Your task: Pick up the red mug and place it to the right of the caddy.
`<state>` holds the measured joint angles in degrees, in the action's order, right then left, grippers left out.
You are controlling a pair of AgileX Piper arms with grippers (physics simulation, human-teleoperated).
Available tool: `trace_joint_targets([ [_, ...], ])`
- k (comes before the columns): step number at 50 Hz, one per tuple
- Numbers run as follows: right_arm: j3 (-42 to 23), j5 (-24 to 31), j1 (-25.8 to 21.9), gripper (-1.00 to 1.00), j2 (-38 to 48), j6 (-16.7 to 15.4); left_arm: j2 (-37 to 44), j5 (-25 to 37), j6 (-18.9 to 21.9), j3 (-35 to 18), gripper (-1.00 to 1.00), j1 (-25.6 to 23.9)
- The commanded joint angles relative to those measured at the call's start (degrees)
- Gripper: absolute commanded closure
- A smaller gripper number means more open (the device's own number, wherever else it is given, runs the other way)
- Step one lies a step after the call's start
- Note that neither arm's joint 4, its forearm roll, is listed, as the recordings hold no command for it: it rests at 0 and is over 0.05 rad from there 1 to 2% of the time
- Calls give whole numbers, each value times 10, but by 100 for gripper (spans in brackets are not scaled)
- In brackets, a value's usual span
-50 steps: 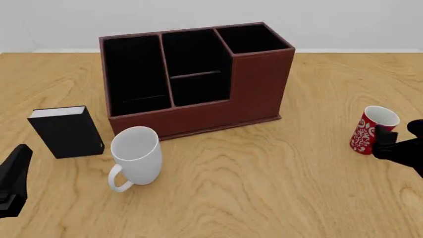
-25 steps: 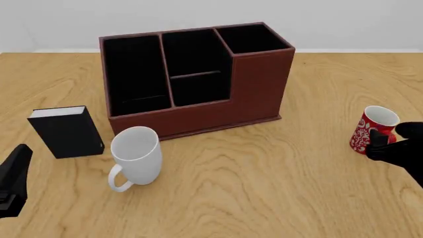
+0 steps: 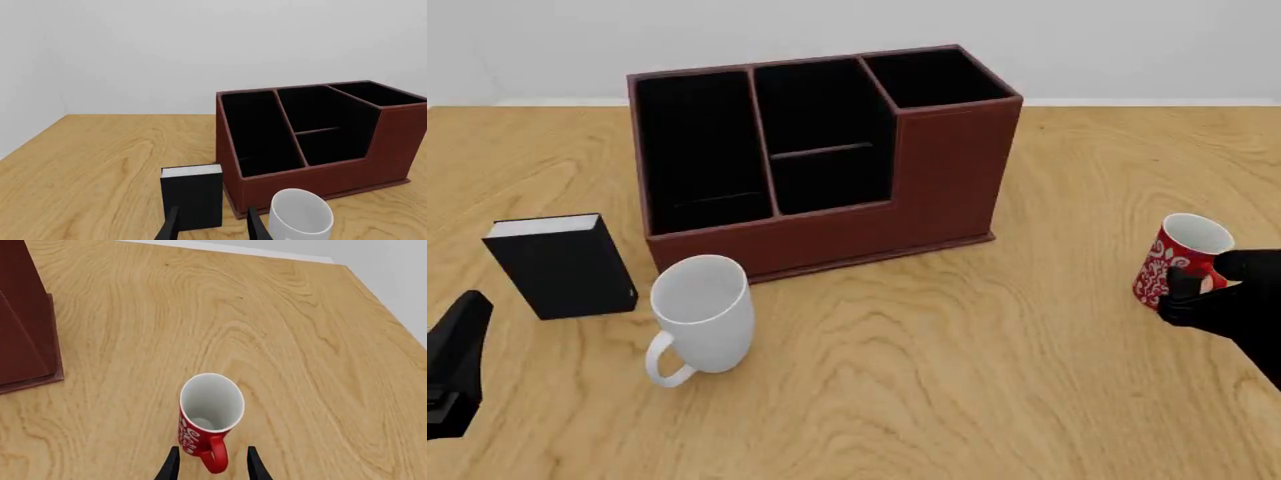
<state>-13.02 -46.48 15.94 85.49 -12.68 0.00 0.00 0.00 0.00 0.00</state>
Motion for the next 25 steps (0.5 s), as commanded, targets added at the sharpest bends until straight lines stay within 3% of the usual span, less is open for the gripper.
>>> trace_joint_targets([
  [1, -6, -11, 2, -100, 23, -1, 0, 0, 0, 0, -100, 0],
  [25, -16, -51, 15, -100, 90, -8, 0, 0, 0, 0, -100, 0],
])
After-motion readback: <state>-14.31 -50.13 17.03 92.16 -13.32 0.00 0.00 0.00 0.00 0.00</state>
